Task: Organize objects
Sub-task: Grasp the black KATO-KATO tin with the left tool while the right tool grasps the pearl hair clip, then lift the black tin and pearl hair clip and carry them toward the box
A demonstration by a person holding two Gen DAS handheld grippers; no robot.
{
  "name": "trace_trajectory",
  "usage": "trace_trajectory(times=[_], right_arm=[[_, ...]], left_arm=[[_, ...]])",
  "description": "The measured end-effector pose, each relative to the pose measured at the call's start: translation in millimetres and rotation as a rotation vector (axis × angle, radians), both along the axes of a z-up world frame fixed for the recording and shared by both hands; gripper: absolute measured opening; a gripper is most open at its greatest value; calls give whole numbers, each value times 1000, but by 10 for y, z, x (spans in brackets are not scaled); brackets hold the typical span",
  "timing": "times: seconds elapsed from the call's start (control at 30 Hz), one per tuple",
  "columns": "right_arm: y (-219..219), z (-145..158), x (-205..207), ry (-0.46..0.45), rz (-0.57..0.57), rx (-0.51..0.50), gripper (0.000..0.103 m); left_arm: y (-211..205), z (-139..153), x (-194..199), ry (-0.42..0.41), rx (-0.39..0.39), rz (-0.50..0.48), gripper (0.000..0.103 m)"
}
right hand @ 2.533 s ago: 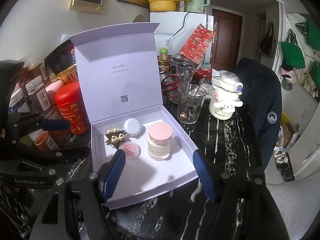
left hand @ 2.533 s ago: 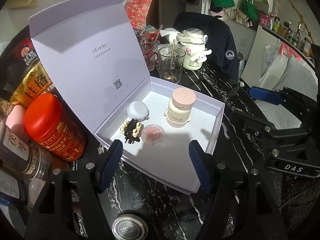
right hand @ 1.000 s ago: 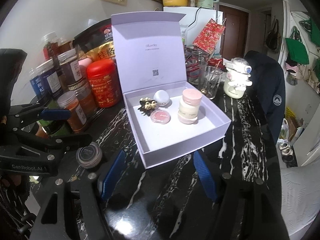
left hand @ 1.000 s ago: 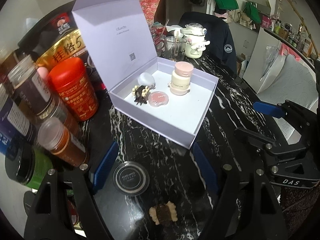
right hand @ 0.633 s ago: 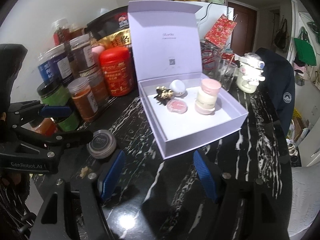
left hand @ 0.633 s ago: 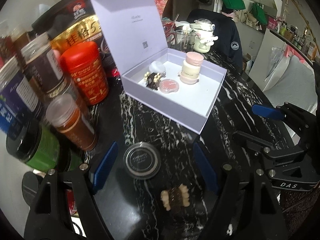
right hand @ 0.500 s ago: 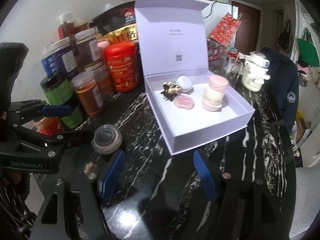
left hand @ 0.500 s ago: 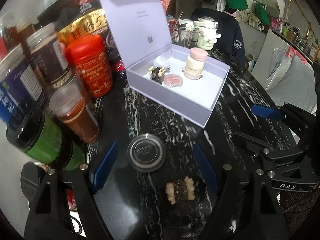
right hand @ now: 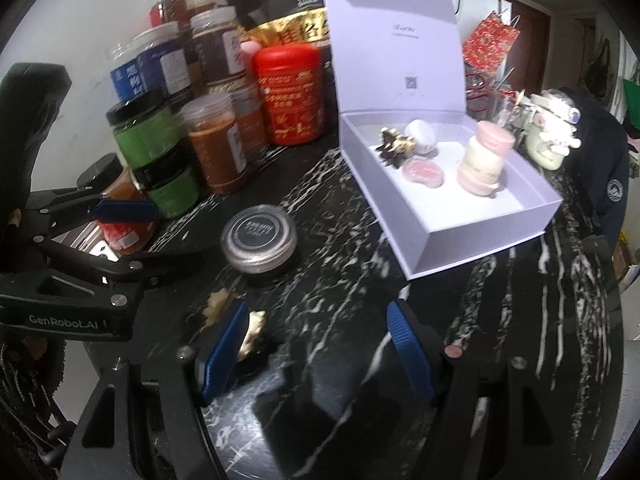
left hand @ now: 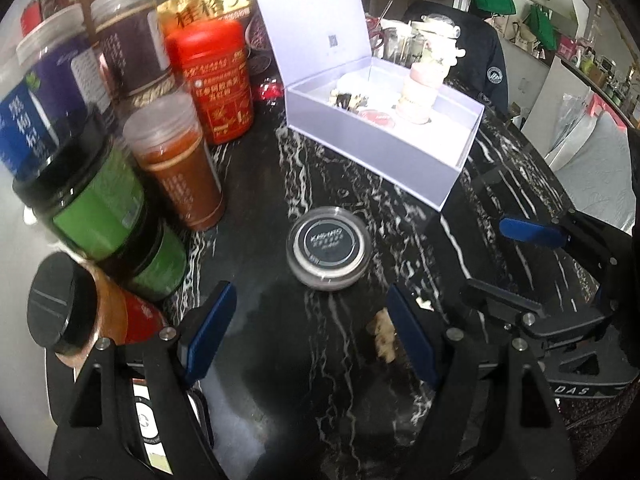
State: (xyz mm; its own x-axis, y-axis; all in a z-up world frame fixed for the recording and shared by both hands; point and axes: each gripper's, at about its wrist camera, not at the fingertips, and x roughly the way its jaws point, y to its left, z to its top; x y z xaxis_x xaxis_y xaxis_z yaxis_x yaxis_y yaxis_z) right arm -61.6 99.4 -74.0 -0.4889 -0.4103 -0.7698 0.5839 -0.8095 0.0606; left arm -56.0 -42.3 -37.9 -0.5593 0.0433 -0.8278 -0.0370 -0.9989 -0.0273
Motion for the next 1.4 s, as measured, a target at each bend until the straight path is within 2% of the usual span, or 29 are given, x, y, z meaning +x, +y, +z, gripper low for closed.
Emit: trace_trajectory(times=[0.27, 0.63, 1.0, 1.4], right_arm=[[-169, -185, 91, -45, 56, -8, 73], [-406, -388, 72, -90, 113, -2, 73], [-253, -419, -122, -96, 69, -27, 70], [144, -428, -311, -97, -24, -33, 70]], left_arm=[[-78, -153, 54, -27, -4, 4, 77], [-190, -220, -11, -44, 3, 14, 77], [-126, -341, -208, -76, 14, -5, 77], [47, -486, -452, -99, 17, -46, 77]])
